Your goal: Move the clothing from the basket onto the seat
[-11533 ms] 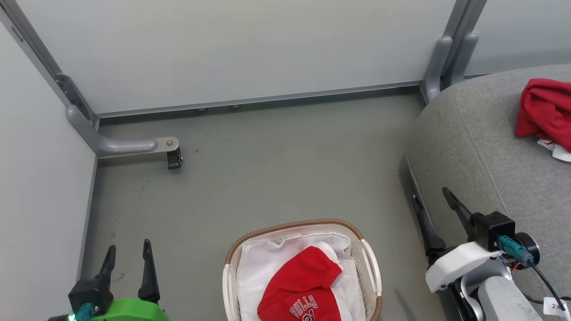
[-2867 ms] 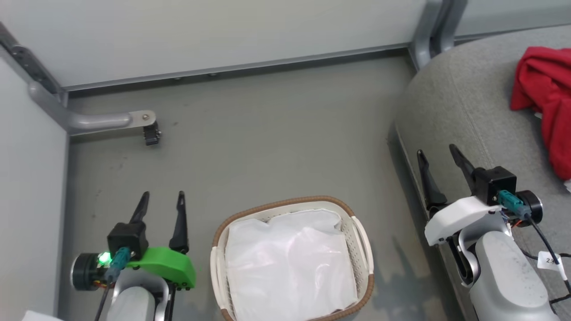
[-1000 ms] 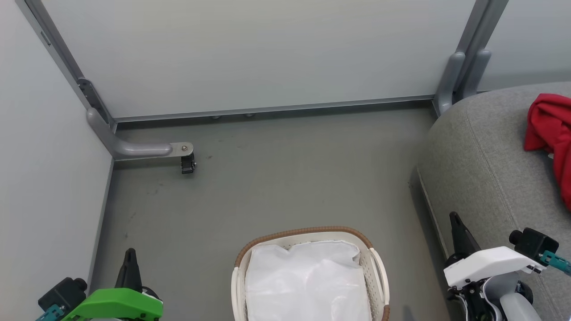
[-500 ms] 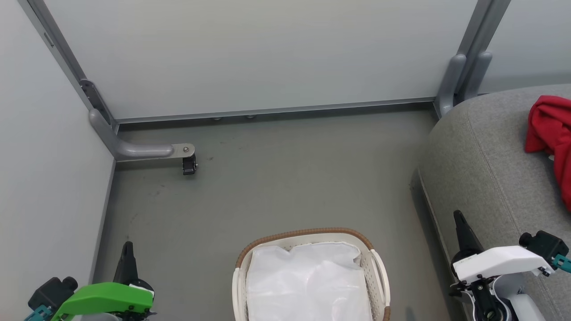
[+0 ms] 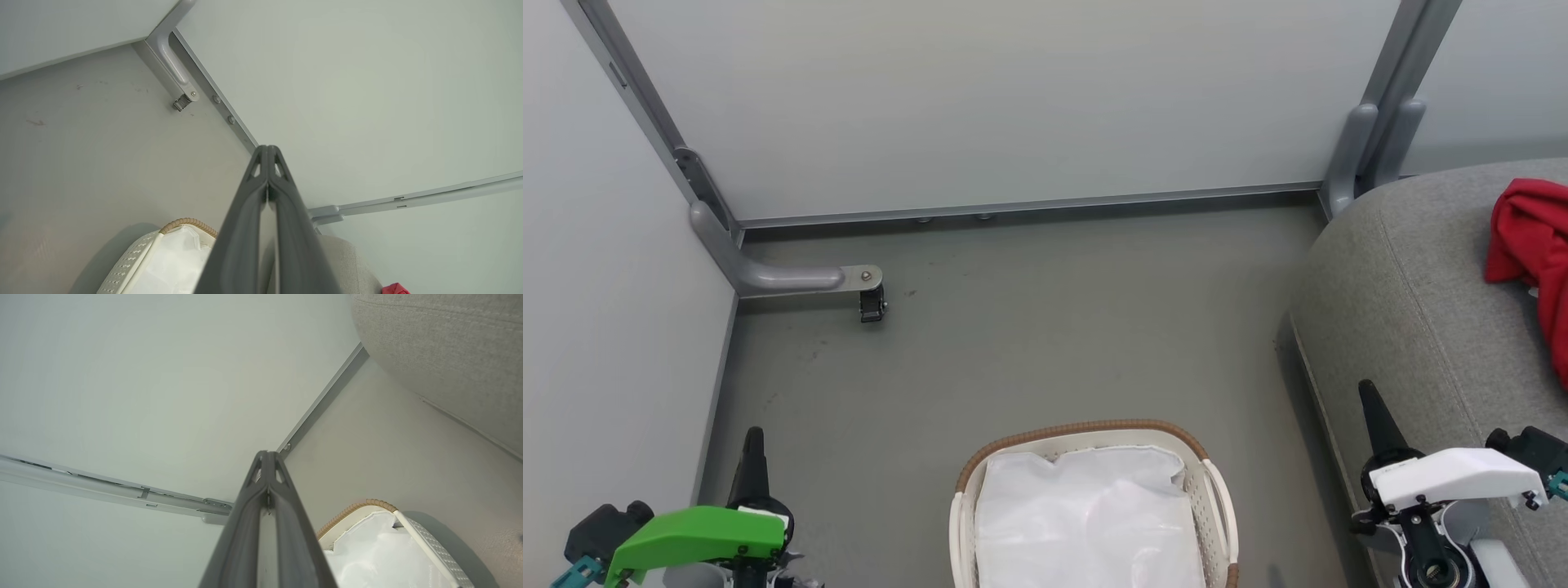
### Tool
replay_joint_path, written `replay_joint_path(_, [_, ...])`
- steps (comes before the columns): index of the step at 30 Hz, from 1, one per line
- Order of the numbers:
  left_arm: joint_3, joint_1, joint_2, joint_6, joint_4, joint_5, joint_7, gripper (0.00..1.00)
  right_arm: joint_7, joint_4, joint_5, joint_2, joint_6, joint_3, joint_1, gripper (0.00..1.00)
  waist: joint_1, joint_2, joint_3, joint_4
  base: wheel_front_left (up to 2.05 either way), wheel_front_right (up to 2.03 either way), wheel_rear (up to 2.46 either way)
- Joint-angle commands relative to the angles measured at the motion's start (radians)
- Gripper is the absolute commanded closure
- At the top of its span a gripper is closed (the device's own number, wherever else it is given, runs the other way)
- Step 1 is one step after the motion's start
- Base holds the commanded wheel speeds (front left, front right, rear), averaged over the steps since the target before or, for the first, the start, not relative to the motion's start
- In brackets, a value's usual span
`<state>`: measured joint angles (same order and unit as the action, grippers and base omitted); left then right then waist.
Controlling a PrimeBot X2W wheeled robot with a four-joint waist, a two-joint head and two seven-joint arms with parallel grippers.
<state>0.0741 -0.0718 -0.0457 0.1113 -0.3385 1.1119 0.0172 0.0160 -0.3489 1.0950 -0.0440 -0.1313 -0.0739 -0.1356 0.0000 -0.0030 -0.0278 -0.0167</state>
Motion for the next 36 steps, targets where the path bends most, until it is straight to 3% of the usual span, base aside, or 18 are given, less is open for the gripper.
replay_joint_path(1, [0.006, -0.023, -0.006, 0.006, 0.014, 0.027, -0.008, 1.0, -0.008, 0.017, 0.03, -0.007, 0.001, -0.004, 0.003, 1.0, 0.0, 0.0016, 0.001, 0.0, 0.0, 0.0, 0.0])
replay_joint_path(36, [0.03, -0.037, -0.007, 0.016, 0.068, 0.334, -0.09, 1.0, -0.089, 0.076, 0.346, -0.008, 0.001, -0.029, 0.022, 1.0, 0.0, 0.0024, 0.015, 0.01, 0.0, 0.0, 0.0])
